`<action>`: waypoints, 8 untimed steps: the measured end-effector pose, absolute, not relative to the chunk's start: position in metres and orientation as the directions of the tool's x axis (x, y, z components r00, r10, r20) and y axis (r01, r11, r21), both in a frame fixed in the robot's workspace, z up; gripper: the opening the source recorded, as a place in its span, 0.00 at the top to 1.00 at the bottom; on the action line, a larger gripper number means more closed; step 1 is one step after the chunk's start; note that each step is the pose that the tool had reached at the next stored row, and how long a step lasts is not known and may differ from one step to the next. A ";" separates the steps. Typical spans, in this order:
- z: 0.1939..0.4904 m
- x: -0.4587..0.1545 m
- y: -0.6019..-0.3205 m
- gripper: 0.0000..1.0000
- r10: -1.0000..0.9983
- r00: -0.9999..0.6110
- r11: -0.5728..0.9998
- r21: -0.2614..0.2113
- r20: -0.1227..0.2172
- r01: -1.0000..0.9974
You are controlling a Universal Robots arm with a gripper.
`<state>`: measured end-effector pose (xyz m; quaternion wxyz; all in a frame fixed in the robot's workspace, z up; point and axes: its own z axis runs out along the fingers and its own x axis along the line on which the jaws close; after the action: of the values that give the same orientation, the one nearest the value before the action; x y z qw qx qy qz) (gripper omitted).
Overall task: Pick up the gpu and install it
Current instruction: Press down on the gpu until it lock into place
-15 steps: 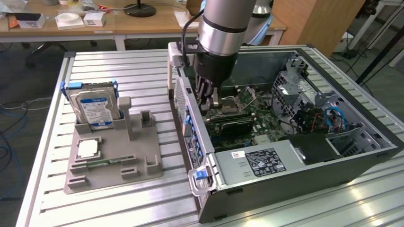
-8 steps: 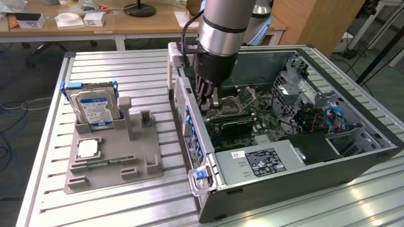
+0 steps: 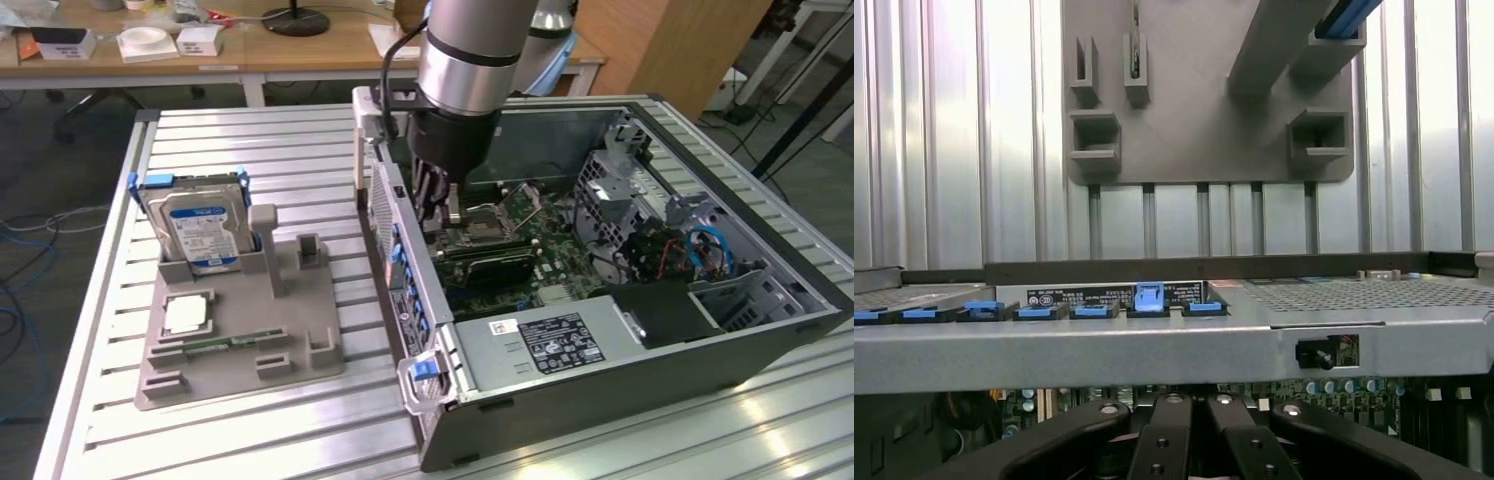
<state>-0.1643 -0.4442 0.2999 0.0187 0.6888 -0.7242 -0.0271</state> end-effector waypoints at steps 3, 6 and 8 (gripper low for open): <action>0.298 -0.165 -0.444 0.89 -0.999 -0.050 0.050 0.061 -0.009 -0.997; 0.296 -0.165 -0.445 0.89 -0.999 -0.050 0.050 0.059 -0.010 -0.997; 0.296 -0.164 -0.444 0.89 -0.999 -0.050 0.050 0.059 -0.011 -0.997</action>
<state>-0.1642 -0.4442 0.2955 0.0161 0.6889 -0.7243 -0.0252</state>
